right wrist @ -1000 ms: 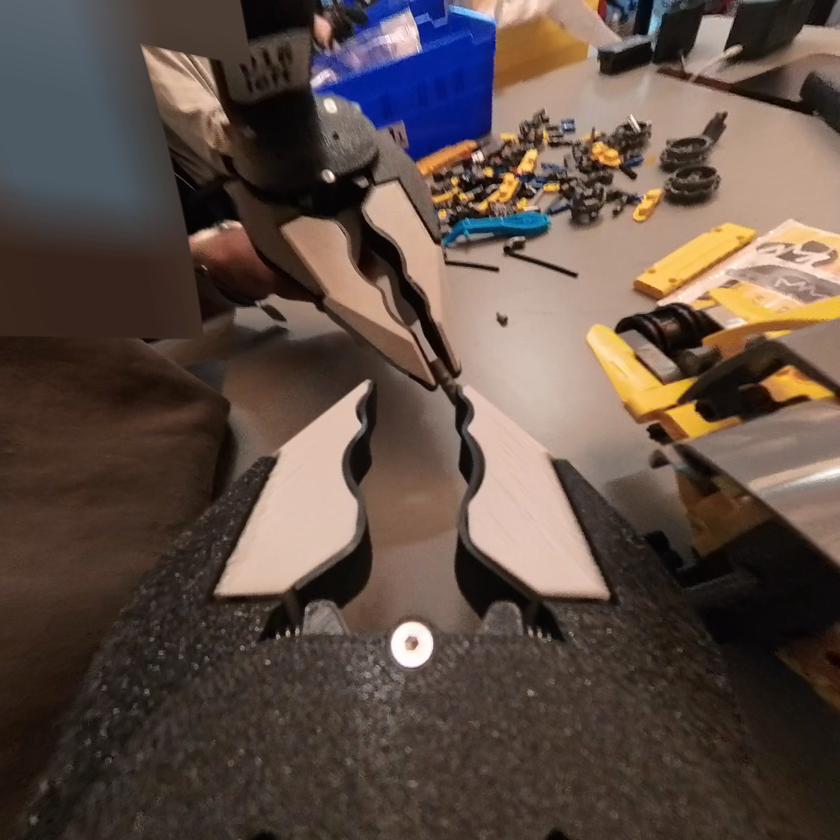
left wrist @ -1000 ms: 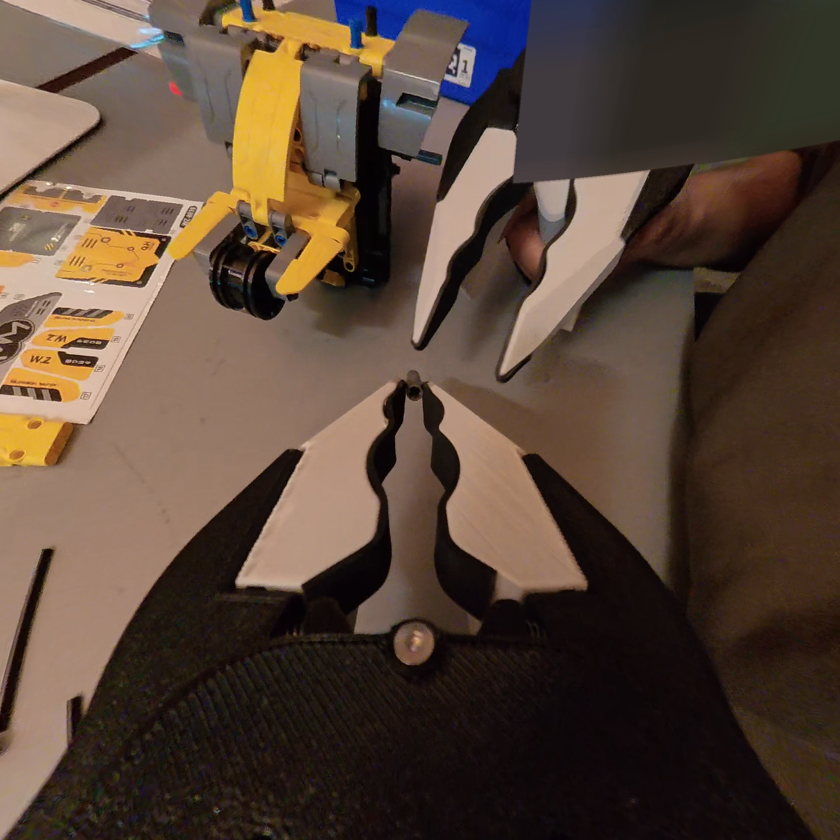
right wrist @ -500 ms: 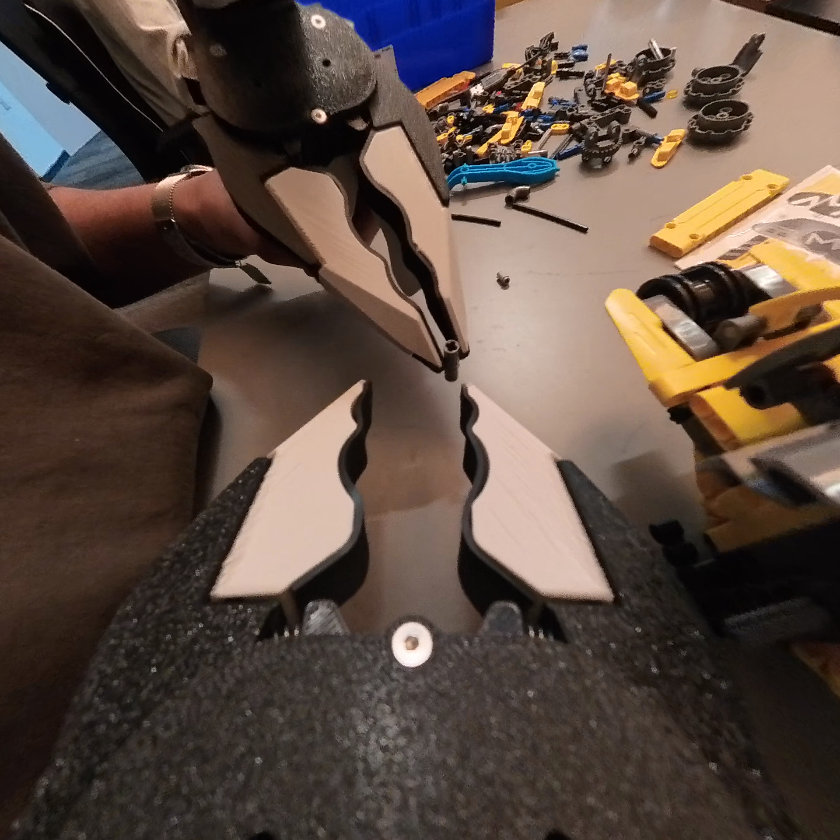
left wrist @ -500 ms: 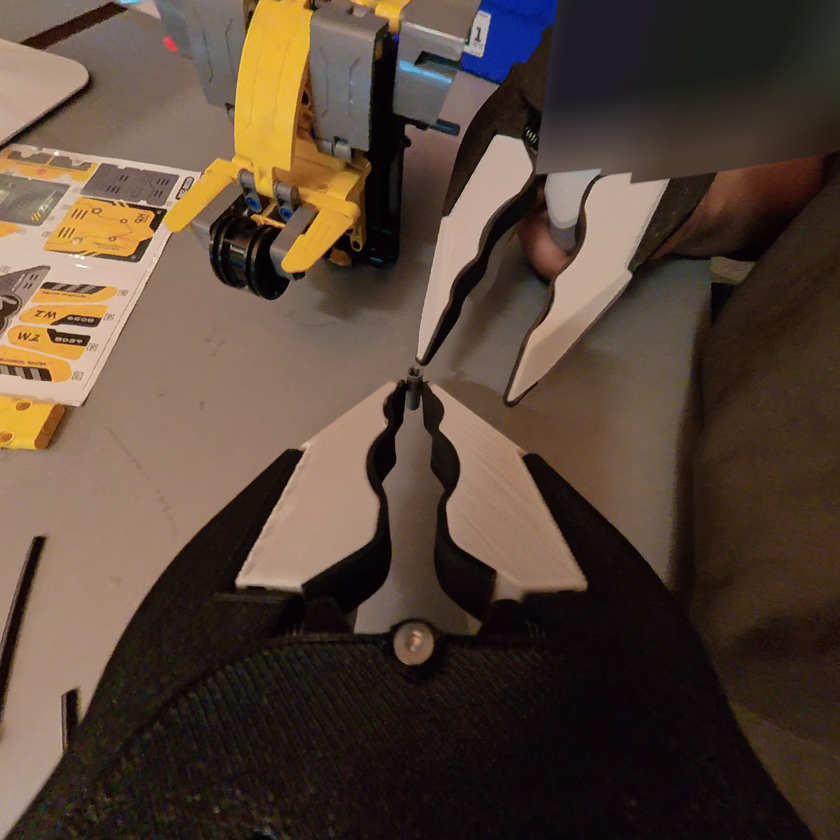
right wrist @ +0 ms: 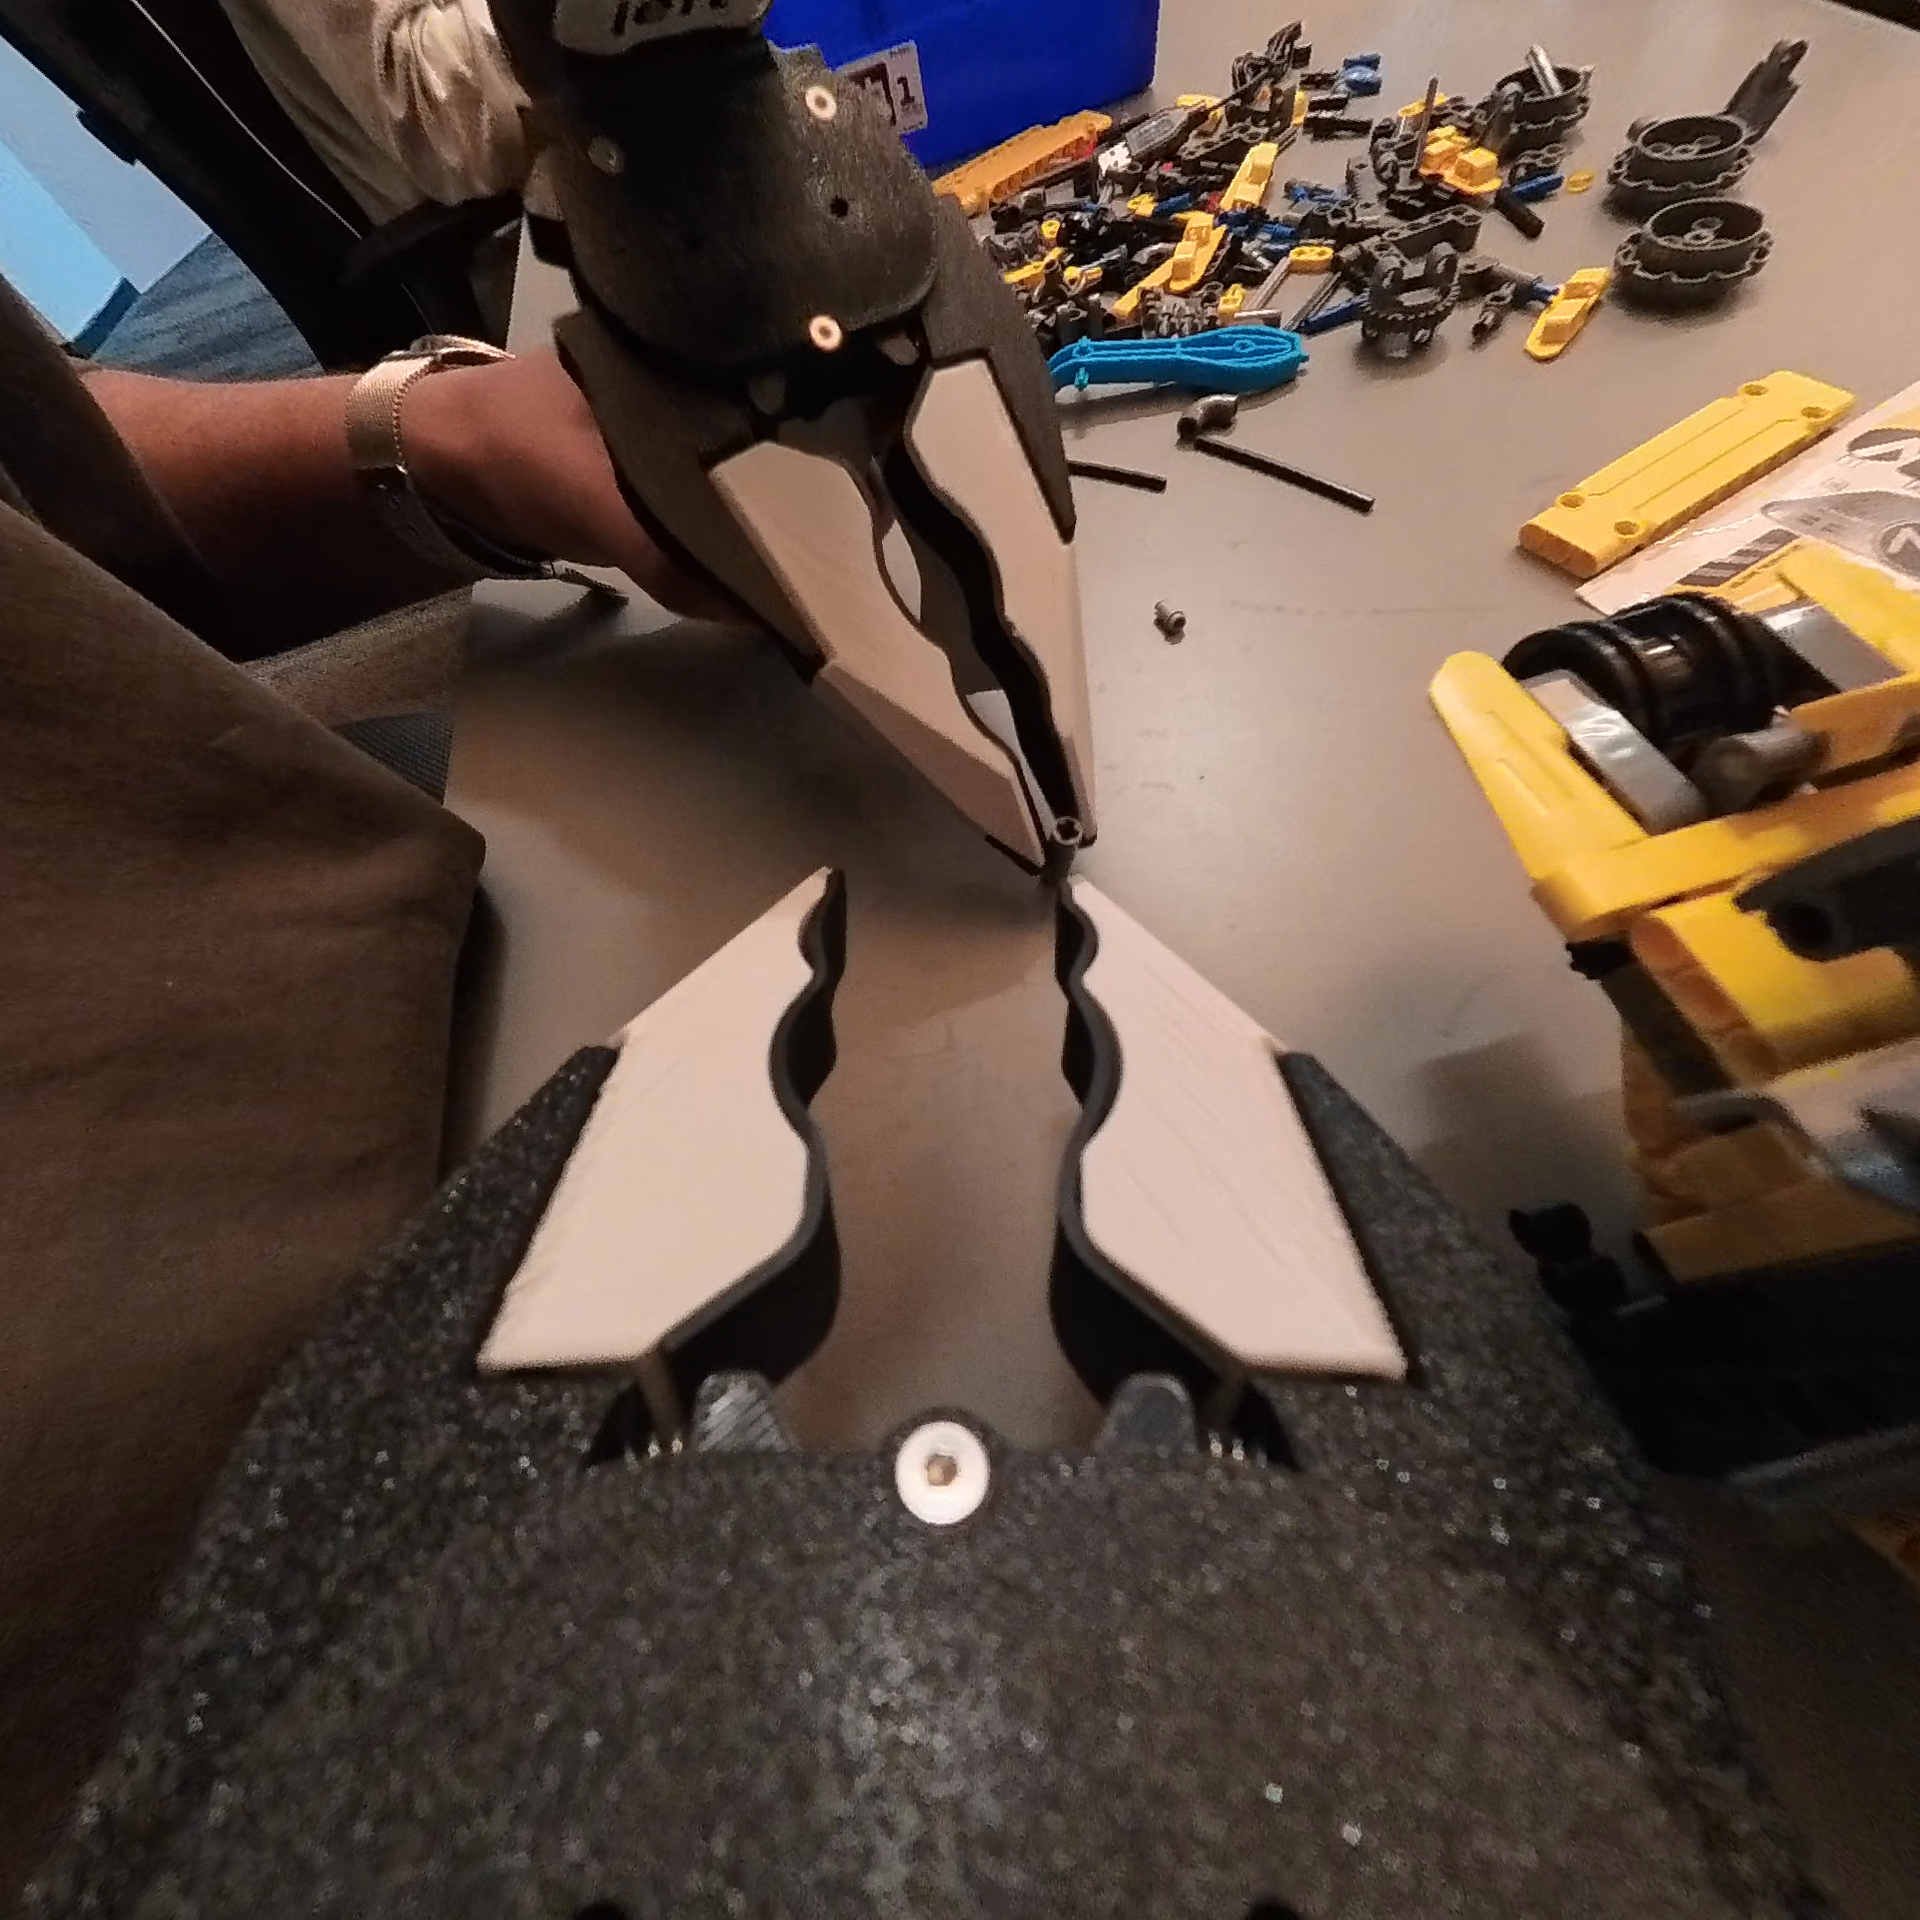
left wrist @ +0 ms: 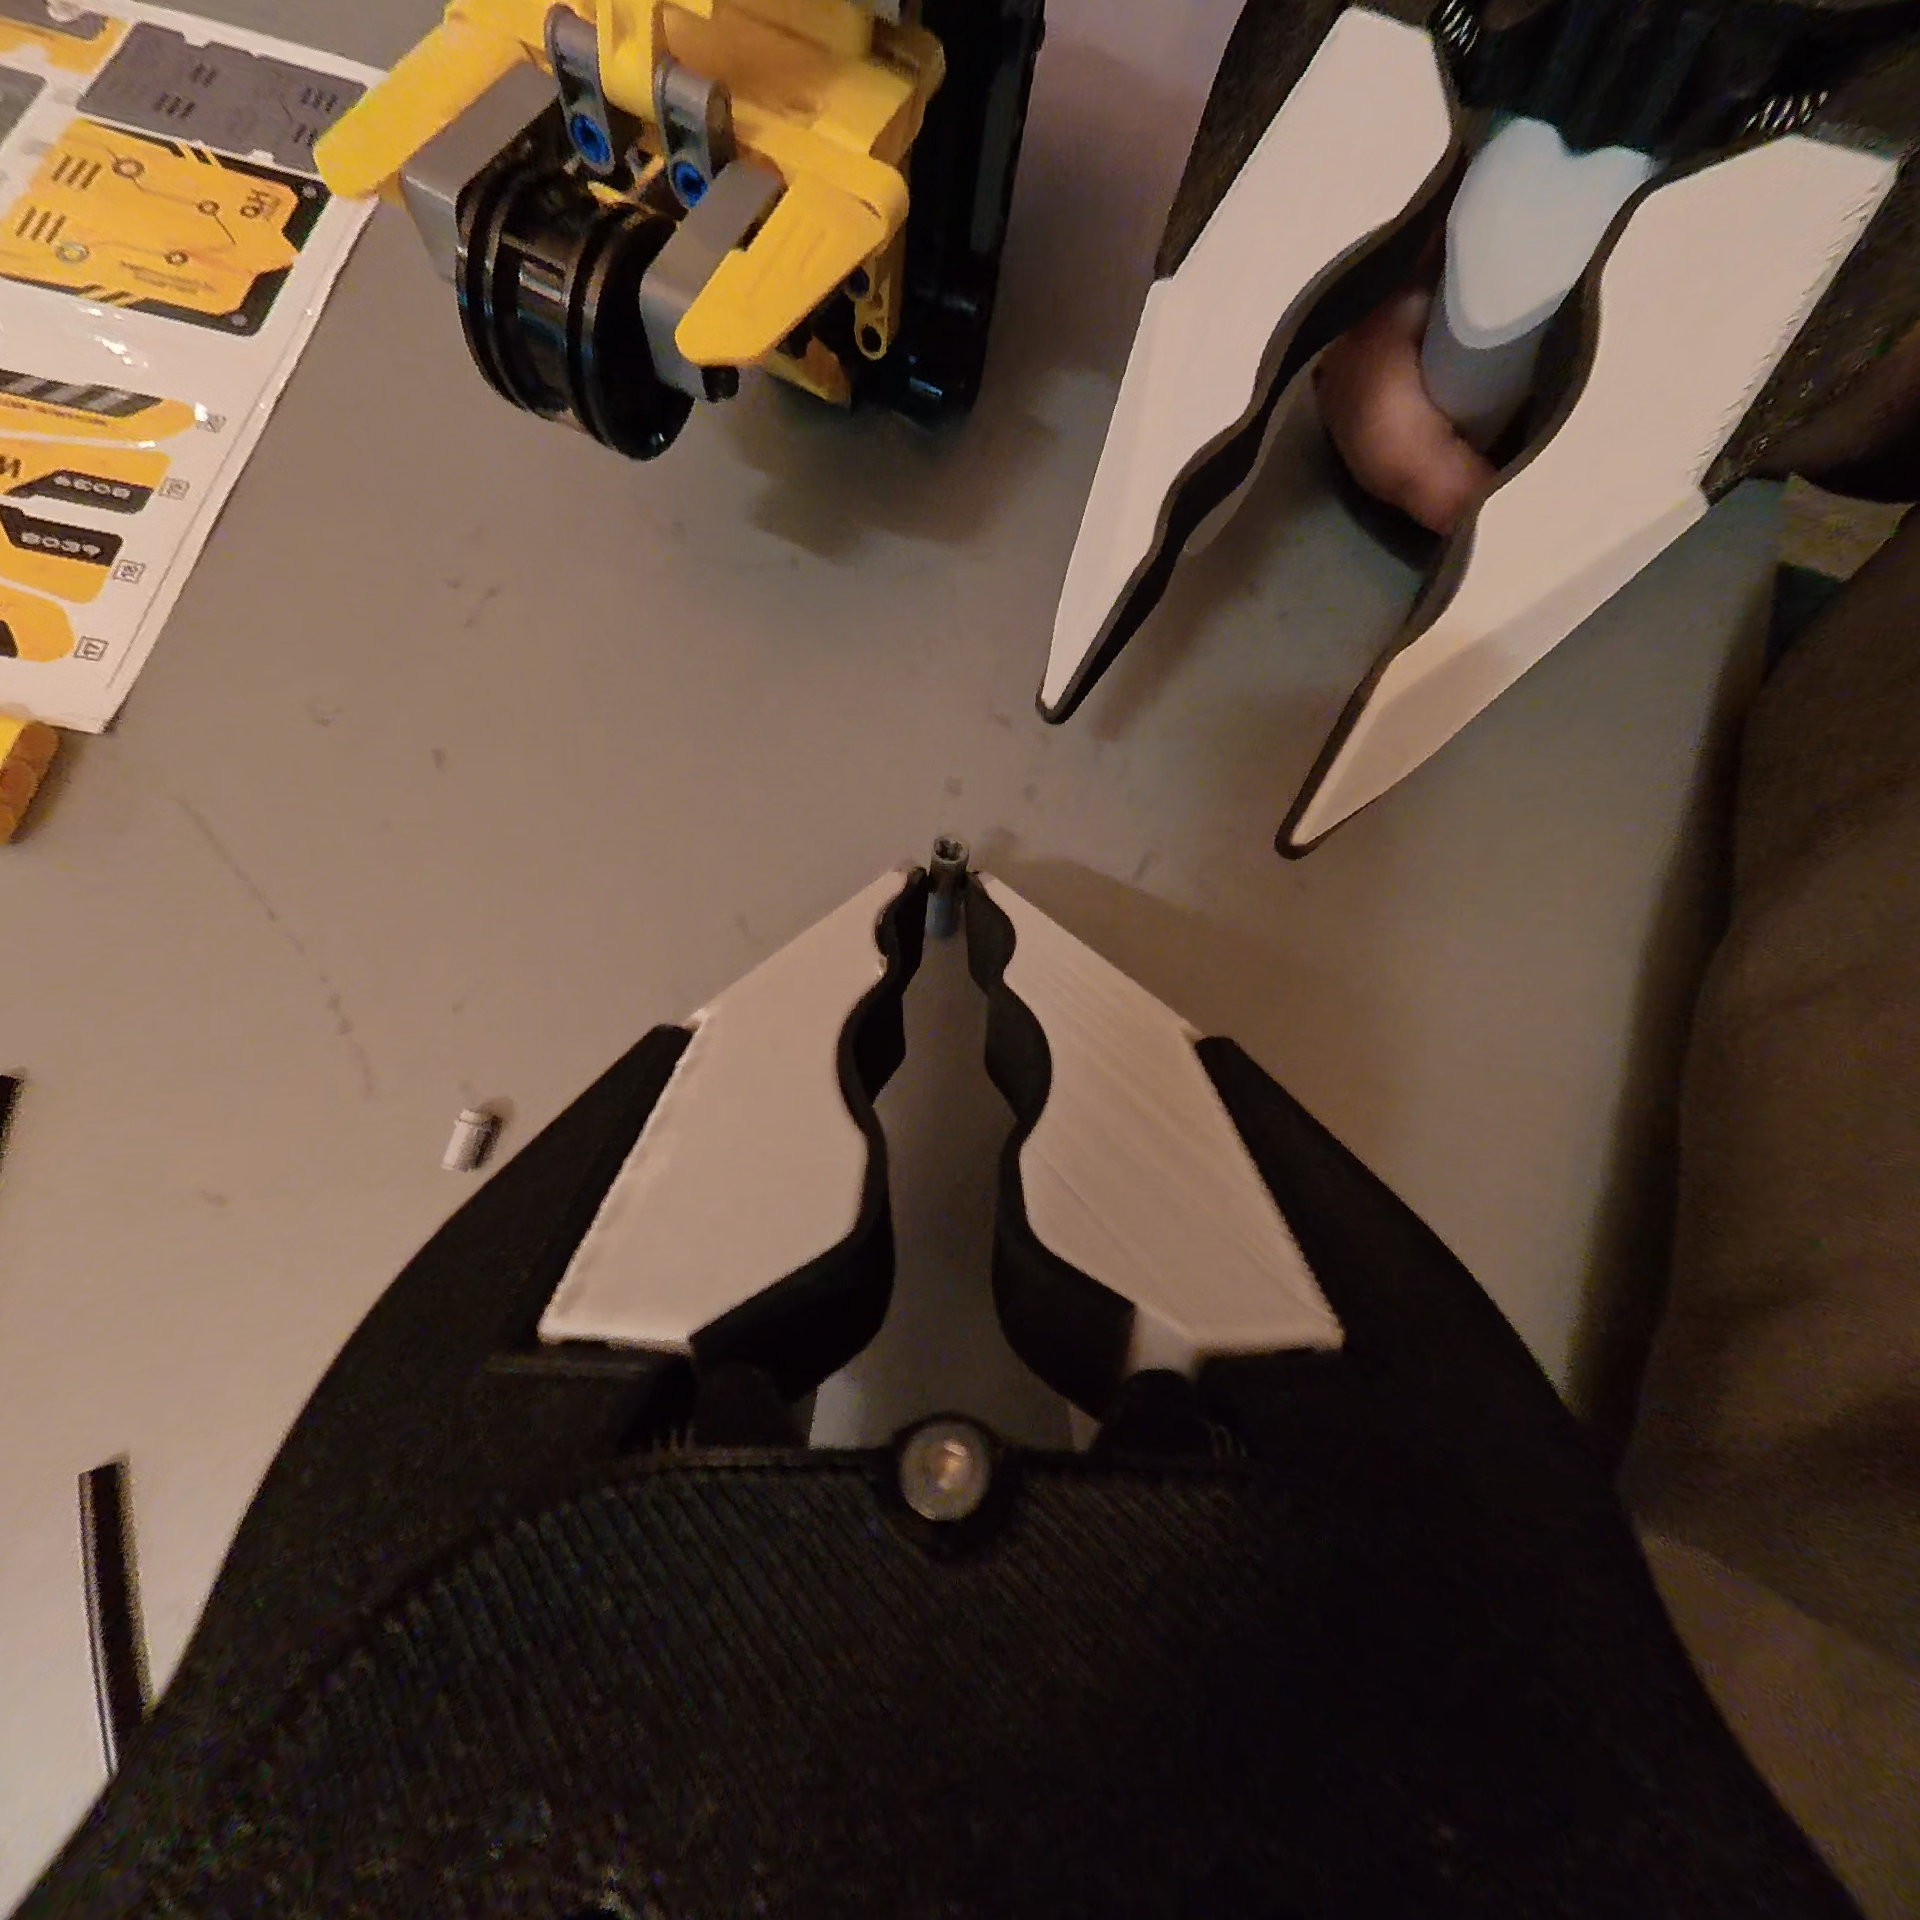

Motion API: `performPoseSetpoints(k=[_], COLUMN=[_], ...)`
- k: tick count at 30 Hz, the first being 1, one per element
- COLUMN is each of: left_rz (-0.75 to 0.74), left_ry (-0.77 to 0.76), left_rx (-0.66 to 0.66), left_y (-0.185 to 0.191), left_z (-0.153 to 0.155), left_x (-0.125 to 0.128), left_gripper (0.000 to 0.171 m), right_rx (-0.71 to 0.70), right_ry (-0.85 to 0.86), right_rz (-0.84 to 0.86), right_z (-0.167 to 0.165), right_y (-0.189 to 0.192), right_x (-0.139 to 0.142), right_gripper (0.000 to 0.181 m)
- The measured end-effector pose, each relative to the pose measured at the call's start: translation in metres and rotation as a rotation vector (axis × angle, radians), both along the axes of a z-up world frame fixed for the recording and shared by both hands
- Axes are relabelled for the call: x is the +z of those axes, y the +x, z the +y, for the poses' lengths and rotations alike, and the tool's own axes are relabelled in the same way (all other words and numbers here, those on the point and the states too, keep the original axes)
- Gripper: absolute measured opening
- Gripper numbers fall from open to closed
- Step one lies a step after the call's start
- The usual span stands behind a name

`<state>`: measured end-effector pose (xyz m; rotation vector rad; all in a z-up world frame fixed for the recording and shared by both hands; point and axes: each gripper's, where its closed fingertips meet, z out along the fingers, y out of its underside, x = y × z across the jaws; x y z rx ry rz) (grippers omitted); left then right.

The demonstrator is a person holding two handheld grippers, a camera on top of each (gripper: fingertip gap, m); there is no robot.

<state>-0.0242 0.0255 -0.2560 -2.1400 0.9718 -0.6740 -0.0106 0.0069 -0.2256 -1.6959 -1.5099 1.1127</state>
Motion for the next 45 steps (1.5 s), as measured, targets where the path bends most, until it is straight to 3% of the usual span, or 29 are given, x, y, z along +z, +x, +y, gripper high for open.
performPoseSetpoints(k=[13,22,28,35,40,45], left_rz=[-0.005,0.006,-0.11,-0.26,-0.335,-0.254], left_ry=[-0.006,0.0,0.047,0.236,0.262,0.319], left_rx=[0.008,0.004,0.028,0.219,0.261,0.336], left_y=[-0.003,-0.003,-0.007,-0.037,-0.046,-0.067], left_z=[-0.003,-0.003,0.003,0.039,0.053,0.055], left_x=[-0.001,0.001,0.032,0.082,0.097,0.091], left_gripper=[0.005,0.017,0.031,0.035,0.035,0.028], right_rx=[0.004,0.003,0.005,0.0,-0.002,-0.012], right_ry=[-0.001,-0.003,0.006,0.04,0.049,0.043], right_rz=[0.002,0.004,0.005,0.001,0.006,0.015], right_z=[-0.001,0.0,-0.001,0.001,0.001,0.004], right_y=[0.0,0.0,0.0,0.001,0.001,0.001], right_x=[0.0,0.001,0.001,0.001,0.002,0.003], right_gripper=[0.04,0.04,0.04,0.04,0.04,0.04])
